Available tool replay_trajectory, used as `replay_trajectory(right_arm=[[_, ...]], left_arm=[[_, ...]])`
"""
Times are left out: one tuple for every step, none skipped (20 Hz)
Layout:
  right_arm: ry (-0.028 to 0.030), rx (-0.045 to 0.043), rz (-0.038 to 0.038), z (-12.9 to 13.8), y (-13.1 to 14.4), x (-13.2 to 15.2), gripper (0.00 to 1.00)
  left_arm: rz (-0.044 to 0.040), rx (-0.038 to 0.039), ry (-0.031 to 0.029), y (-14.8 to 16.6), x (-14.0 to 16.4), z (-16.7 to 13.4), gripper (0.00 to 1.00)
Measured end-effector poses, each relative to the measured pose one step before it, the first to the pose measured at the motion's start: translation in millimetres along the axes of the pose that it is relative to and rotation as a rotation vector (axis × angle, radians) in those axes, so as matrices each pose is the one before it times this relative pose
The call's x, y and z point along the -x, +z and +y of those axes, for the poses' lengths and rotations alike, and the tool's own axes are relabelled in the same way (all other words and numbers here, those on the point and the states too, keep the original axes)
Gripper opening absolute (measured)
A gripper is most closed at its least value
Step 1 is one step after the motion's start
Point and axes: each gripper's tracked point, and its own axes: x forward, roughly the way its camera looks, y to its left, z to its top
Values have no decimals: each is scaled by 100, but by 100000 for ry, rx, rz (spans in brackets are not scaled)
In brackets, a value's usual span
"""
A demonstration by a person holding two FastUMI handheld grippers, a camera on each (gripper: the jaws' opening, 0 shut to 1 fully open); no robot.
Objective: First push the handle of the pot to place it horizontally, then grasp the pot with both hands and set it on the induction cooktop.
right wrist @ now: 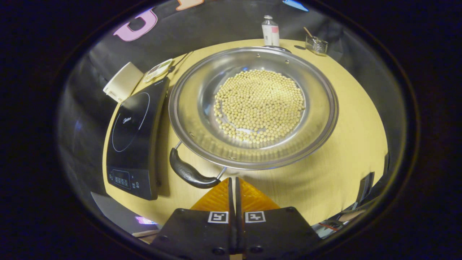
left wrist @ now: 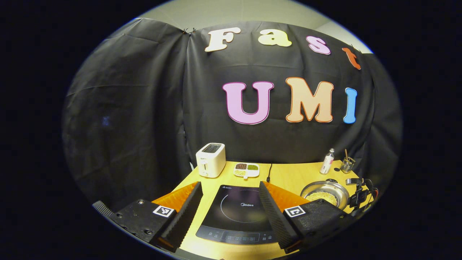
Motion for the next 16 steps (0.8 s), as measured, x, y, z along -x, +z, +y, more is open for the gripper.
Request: replay_trajectory(right_arm=[[90, -249, 182, 95, 42, -16, 3], [565, -699, 450, 238, -19, 32, 0], [778, -857, 562, 363, -123, -19, 0], [1246, -968, 608, 498, 17, -29, 2], [1071, -847, 597, 505, -77, -63, 2], [1041, -904, 475, 542, -1, -1, 0], [1052, -1058, 421, 517, -5, -87, 0], [1396, -1246, 625, 652, -23, -38, 3], [1097, -1053, 568, 512, -14, -137, 3], [-124, -432, 195, 263, 69, -149, 0], [388, -189, -220, 364, 186, -57, 0], [112, -169, 119, 277, 105, -154, 0], [172, -240, 179, 301, 103, -98, 0], [13, -400, -14, 292, 260, -162, 0], [-45, -323, 19, 331, 62, -109, 0], [-61, -315, -132, 376, 180, -157, 0]], left_arm=[[292, 33, -37, -151, 90, 4, 92], [187, -44, -27, 15, -26, -14, 92], [32, -12, -153, -142, 45, 7, 96], [75, -8, -74, 15, -13, 36, 96], [-127, -30, -292, -119, 96, -60, 96], [-43, 42, -192, -14, 1, -14, 96], [65, 122, -100, -18, 57, 23, 96], [149, 210, -108, -58, -49, -20, 96], [160, 269, -104, -122, 307, 80, 96], [183, 236, -104, -61, 66, 10, 96], [120, 233, 13, -193, 49, 38, 96], [358, 184, 153, -110, 42, 107, 96], [316, 187, 87, -203, 89, 95, 96], [223, 210, 96, -14, 130, 36, 96], [226, 195, 121, -164, 7, 93, 96], [270, 204, 247, -96, 71, 128, 96]])
